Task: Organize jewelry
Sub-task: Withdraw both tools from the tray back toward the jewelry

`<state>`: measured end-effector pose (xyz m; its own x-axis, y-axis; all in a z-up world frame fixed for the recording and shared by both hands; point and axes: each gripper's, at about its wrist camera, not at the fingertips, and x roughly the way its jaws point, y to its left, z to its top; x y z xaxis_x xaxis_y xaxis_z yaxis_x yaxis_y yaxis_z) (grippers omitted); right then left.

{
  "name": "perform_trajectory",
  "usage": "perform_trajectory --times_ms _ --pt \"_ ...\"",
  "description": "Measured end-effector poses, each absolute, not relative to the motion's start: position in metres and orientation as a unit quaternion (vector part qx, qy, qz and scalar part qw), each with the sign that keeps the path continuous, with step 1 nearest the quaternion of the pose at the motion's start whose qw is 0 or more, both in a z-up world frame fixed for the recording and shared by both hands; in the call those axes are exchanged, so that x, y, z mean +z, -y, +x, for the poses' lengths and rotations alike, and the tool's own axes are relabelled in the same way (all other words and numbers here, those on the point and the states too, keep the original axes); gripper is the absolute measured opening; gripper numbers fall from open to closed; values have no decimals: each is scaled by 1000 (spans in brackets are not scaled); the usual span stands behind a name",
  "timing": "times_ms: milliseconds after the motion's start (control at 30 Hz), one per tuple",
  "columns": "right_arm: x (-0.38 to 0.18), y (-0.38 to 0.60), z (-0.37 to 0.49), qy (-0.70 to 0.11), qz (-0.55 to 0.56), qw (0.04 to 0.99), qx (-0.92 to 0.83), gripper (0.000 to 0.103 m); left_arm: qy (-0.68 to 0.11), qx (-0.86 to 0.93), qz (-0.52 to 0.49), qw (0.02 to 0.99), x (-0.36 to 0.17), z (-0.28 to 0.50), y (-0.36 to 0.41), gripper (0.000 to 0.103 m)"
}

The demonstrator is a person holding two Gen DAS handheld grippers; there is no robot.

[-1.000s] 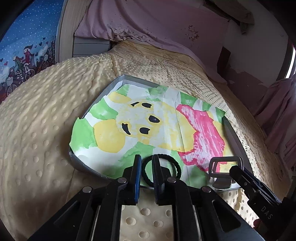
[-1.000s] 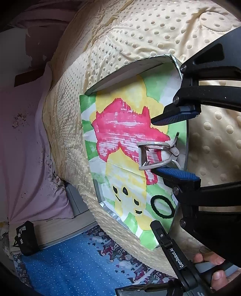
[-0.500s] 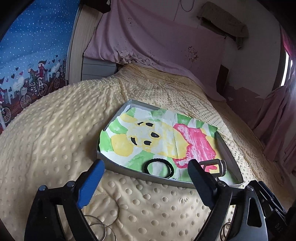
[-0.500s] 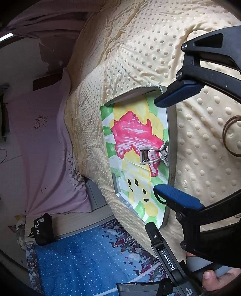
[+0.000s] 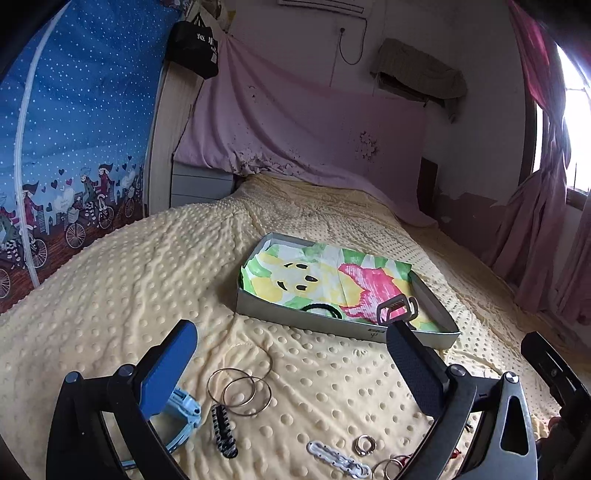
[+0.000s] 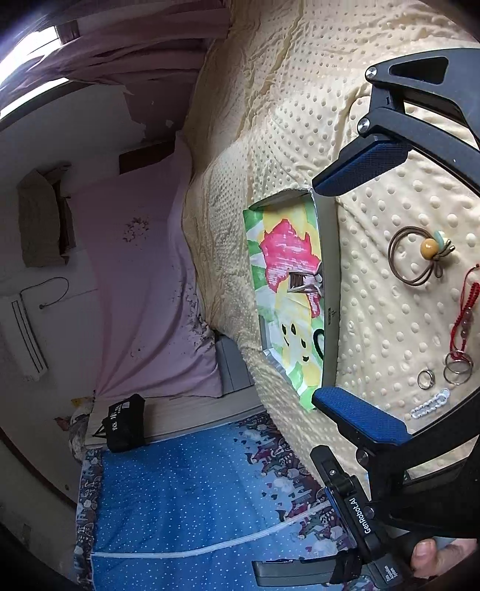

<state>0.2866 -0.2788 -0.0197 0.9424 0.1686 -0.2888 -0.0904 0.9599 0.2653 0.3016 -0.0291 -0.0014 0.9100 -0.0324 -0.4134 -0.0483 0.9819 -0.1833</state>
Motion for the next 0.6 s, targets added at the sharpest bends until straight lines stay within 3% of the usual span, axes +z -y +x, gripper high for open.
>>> perform_trajectory --times_ms 600 --pt "-28 277 201 -172 104 977 76 102 -210 -18 -65 975 -12 219 27 103"
